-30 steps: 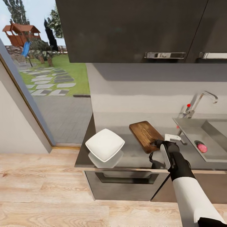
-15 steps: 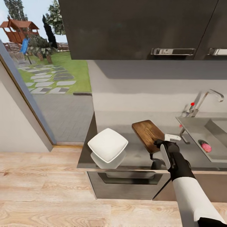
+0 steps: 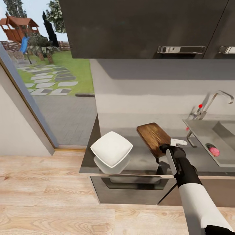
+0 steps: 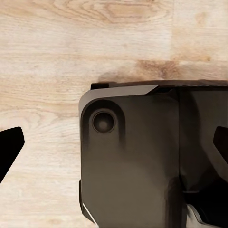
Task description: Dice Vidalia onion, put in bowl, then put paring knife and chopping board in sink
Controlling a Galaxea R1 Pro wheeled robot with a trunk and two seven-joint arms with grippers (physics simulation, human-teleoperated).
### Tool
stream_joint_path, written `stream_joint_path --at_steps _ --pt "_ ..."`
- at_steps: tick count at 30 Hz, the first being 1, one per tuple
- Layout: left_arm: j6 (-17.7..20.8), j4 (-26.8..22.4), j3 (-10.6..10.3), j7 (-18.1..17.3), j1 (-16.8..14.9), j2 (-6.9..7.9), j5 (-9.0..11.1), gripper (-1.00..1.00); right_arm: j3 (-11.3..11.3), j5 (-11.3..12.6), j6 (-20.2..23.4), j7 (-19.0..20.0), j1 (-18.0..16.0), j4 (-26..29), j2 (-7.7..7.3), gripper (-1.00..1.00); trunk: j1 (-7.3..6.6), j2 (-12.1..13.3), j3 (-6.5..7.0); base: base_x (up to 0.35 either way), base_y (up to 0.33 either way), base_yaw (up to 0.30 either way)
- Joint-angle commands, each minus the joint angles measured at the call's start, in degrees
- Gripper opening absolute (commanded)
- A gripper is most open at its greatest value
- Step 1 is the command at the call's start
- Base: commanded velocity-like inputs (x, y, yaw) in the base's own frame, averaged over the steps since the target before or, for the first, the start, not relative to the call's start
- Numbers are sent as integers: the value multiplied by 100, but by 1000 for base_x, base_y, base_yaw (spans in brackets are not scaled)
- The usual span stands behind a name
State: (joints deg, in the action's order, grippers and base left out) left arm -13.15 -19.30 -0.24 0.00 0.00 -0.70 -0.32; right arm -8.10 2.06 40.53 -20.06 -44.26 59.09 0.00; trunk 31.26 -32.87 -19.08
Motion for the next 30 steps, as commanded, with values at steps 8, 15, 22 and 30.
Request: stream_joint_path --at_steps 8,15,22,30 --pt "-12 -4 2 0 0 0 -3 100 2 23 25 -25 -4 6 0 100 2 -7 -22 0 0 0" --pt "-12 -4 1 0 3 0 -3 100 2 23 25 -27 -4 6 0 100 2 -7 -54 0 0 0" --pt "-12 -4 0 0 0 0 -3 100 2 23 25 -26 -4 6 -6 100 2 -7 -95 0 0 0" --pt "-12 -4 0 0 0 0 -3 100 2 23 25 -35 -4 6 -1 100 2 -7 -142 0 0 0"
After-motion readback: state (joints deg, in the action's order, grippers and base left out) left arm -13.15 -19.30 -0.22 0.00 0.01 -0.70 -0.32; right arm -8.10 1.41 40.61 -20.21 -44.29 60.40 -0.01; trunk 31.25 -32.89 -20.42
